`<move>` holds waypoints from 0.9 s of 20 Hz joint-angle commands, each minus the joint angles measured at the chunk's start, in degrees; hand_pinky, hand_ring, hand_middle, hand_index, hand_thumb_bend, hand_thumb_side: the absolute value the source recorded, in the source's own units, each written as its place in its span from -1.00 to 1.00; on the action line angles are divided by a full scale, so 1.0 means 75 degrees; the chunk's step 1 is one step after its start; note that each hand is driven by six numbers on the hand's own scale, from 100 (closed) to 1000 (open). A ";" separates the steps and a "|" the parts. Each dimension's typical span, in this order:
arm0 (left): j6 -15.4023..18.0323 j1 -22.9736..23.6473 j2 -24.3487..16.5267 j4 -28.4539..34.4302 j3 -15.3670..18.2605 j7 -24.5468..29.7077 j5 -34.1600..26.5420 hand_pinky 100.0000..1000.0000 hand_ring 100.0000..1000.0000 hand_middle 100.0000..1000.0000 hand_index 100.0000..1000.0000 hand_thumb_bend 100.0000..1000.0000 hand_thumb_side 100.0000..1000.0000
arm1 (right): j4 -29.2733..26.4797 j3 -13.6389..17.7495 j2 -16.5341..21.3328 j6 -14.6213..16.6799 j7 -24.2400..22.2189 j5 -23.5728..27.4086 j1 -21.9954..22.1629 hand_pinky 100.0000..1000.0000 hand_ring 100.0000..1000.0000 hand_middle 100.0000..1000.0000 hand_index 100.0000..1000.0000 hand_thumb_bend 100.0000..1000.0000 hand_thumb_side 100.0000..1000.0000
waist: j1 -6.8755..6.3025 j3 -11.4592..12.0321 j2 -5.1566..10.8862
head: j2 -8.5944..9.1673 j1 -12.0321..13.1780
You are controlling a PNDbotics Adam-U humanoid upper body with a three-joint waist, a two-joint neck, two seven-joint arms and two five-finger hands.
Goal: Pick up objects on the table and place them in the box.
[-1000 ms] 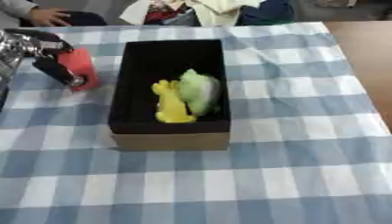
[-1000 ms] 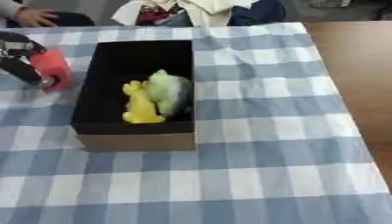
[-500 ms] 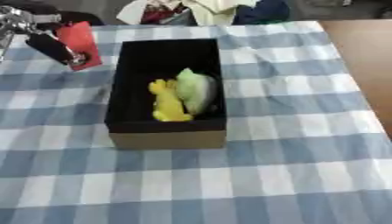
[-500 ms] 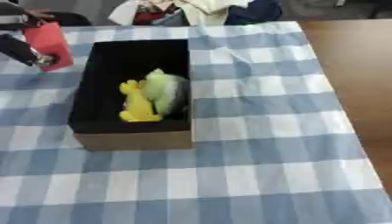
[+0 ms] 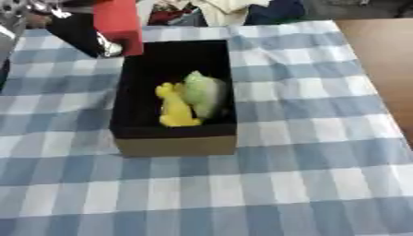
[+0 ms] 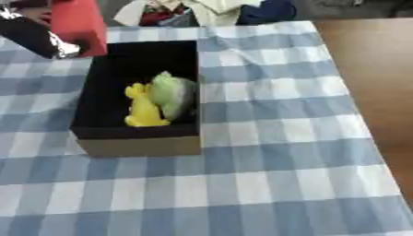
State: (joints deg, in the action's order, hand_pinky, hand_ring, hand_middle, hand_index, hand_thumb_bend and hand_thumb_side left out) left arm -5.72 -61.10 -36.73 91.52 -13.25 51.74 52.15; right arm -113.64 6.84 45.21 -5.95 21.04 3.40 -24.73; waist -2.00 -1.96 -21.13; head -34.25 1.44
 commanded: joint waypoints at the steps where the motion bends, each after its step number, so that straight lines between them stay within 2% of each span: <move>1: -0.0033 -0.0177 -0.0005 0.0277 -0.0112 0.0030 -0.0419 0.71 0.57 0.04 0.61 -1.00 0.01 | -0.0127 0.0070 0.0180 0.0000 0.0007 0.0024 -0.0099 0.84 0.77 0.69 0.66 -0.76 0.92 | 0.0018 -0.0006 0.0229 | -0.0042 0.0028; 8: -0.0118 -0.0079 0.0268 0.0338 -0.0460 0.0030 -0.0747 0.72 0.58 0.05 0.62 -1.00 0.04 | -0.0127 0.0061 0.0153 0.0007 -0.0004 0.0042 -0.0129 0.84 0.77 0.69 0.66 -0.76 0.92 | 0.0011 -0.0027 0.0238 | -0.0038 0.0073; 18: -0.0114 0.0130 0.0799 -0.0242 -0.0867 0.0030 -0.0318 0.74 0.61 0.10 0.64 -1.00 0.12 | -0.0127 0.0056 0.0111 0.0013 -0.0013 0.0056 -0.0173 0.84 0.77 0.69 0.66 -0.76 0.92 | 0.0031 -0.0064 0.0220 | -0.0035 0.0114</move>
State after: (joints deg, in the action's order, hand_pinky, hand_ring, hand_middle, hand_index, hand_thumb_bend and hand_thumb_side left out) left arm -6.53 -59.36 -30.30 89.84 -19.75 51.98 49.19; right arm -113.64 6.69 45.08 -5.90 20.99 3.64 -25.25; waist -2.01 -2.38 -20.88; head -34.27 2.10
